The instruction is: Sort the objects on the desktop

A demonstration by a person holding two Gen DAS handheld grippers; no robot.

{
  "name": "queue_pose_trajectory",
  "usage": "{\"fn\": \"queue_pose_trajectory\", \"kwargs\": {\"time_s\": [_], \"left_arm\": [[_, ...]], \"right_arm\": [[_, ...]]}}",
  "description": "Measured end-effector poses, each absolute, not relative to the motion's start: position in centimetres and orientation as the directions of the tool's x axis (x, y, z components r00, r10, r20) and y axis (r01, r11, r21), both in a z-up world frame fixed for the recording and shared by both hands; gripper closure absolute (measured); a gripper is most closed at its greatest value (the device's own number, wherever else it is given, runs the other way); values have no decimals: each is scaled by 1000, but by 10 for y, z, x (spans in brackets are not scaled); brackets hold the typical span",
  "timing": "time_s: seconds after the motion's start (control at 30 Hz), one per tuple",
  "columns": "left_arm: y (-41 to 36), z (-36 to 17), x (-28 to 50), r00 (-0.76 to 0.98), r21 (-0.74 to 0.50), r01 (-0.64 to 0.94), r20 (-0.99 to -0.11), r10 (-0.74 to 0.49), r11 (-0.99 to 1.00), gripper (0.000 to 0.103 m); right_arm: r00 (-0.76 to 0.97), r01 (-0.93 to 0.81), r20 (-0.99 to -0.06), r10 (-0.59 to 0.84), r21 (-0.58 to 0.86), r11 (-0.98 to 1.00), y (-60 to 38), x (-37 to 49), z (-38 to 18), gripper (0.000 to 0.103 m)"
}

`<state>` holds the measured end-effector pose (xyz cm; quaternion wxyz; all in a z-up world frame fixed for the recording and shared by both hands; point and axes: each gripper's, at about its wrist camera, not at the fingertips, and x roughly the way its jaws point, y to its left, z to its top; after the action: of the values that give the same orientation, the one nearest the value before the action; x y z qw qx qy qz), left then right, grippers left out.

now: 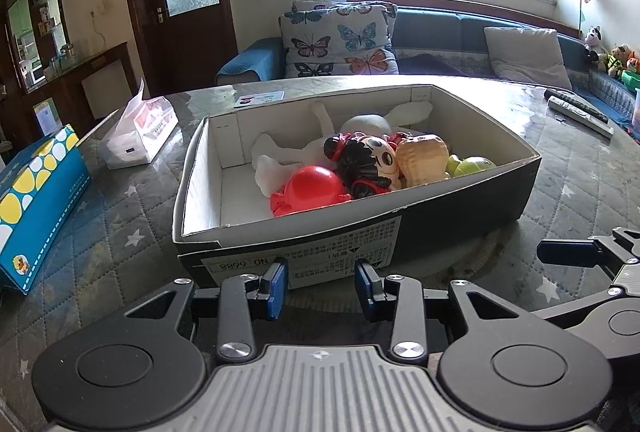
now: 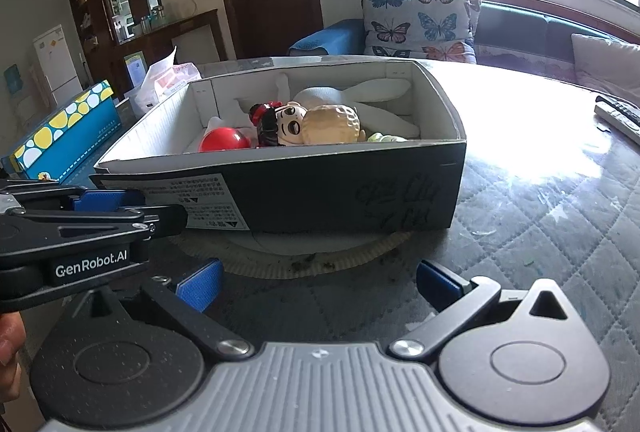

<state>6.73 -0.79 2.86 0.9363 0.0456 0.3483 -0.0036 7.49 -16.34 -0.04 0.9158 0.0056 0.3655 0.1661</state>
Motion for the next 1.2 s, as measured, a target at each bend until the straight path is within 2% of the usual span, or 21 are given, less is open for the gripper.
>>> {"fn": "queue_pose_trajectory", "kwargs": {"time_s": [1.2], "left_arm": [[-6, 32, 77, 735, 69, 17, -677, 35, 997, 65]], "right_arm": [[656, -333, -678, 332, 135, 933, -160, 91, 0, 0]]}}
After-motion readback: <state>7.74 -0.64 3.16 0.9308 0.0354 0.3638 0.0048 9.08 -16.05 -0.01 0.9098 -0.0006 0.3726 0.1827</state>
